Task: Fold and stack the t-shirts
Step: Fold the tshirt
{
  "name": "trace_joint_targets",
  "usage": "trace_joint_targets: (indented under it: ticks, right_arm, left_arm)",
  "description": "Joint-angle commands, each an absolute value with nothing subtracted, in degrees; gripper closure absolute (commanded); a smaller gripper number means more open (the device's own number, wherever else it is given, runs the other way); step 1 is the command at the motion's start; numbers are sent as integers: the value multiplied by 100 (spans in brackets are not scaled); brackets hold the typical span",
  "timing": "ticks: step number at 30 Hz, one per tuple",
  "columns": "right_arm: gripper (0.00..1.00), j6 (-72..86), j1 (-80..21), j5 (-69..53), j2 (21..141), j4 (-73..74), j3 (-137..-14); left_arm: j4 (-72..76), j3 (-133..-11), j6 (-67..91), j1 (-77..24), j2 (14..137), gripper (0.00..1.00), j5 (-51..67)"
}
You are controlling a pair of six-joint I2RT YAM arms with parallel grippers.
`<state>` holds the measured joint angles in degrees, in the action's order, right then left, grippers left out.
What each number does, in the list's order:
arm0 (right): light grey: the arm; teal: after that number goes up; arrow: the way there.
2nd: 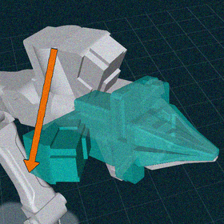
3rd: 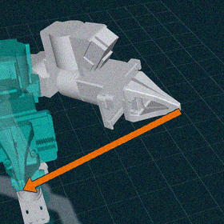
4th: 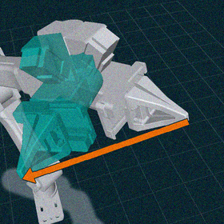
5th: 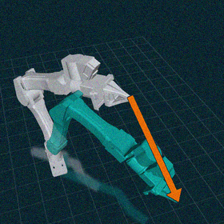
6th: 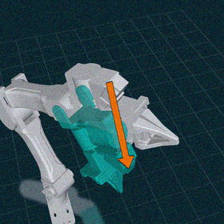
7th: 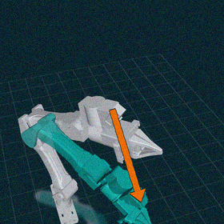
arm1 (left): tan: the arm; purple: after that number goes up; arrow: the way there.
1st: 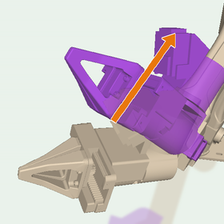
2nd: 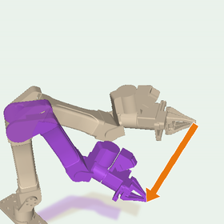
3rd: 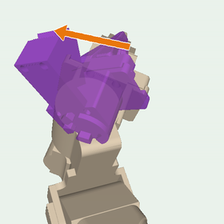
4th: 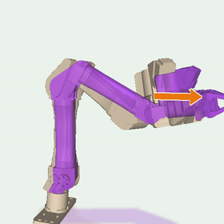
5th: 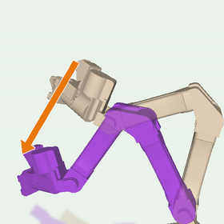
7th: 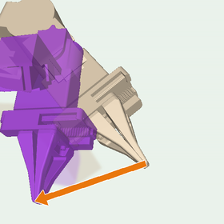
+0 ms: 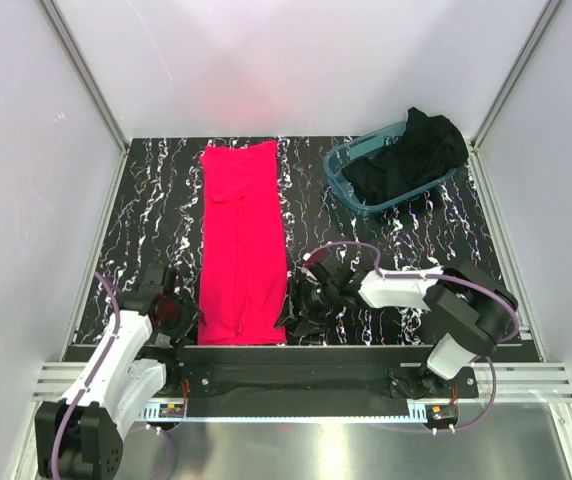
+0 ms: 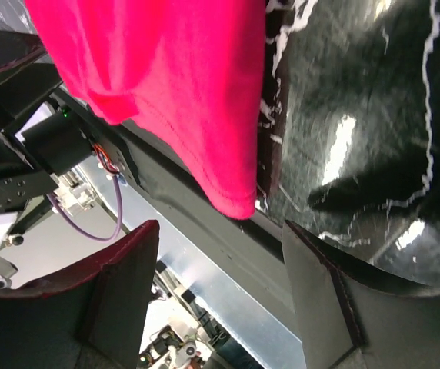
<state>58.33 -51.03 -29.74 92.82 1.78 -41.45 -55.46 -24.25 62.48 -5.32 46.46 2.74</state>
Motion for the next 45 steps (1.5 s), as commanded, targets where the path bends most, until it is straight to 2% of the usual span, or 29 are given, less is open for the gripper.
trace_joint_targets:
  ticks: [1, 11, 18, 19, 20, 23, 26, 28, 29, 30, 31, 35, 37, 45]
  right_arm:
    - [28, 6107, -5150, -3102, 9483, -473, -4193]
    - [28, 6398, -5159, -3085, 9738, -546, -4227]
    - [31, 6530, -5194, -2910, 9686, -151, -4298]
    - [32, 6530, -5194, -2883, 9686, -115, -4298]
    - [38, 6539, -5212, -2883, 9703, -114, -4298]
    - [46, 6592, -5300, -2909, 9808, -158, -4315]
    - [48, 6627, -5405, -2935, 9975, -202, -4385]
    - [59, 6688, -5432, -3006, 10098, -351, -4403]
    - [67, 6715, -5432, -3084, 10116, -404, -4403]
    - [81, 6741, -5432, -3085, 10108, -456, -4403]
    - [85, 6741, -5440, -3076, 10012, -457, -4403]
    - [91, 6566, -5440, -2988, 9607, -36, -4587]
    - [99, 6417, -5440, -3076, 9519, 350, -4745]
    - [100, 6030, -5195, -3006, 9457, 1159, -5712]
  left_arm:
    - [-5344, -2286, 6363, -510, 4509, 42, 483]
    - [-5203, -2074, 6257, -519, 4368, 45, 747]
    - [-5326, -2039, 6337, -519, 4430, 55, 870]
    - [-5344, -2039, 6354, -519, 4386, 60, 861]
    - [-5361, -2039, 6415, -519, 4368, 63, 853]
    - [-5379, -2030, 6469, -519, 4377, 71, 853]
    - [-5370, -2039, 6451, -519, 4386, 76, 870]
    - [-5362, -2039, 6460, -519, 4377, 78, 870]
    - [-5370, -2030, 6443, -519, 4360, 81, 888]
    - [-5370, -2048, 6434, -519, 4351, 83, 888]
    - [-5370, -2065, 6416, -519, 4333, 85, 879]
    - [-5536, -2267, 6276, -519, 4193, 92, 862]
    - [-5625, -2582, 6127, -519, 4096, 96, 800]
    - [-5836, -3954, 5502, -519, 4754, 99, 387]
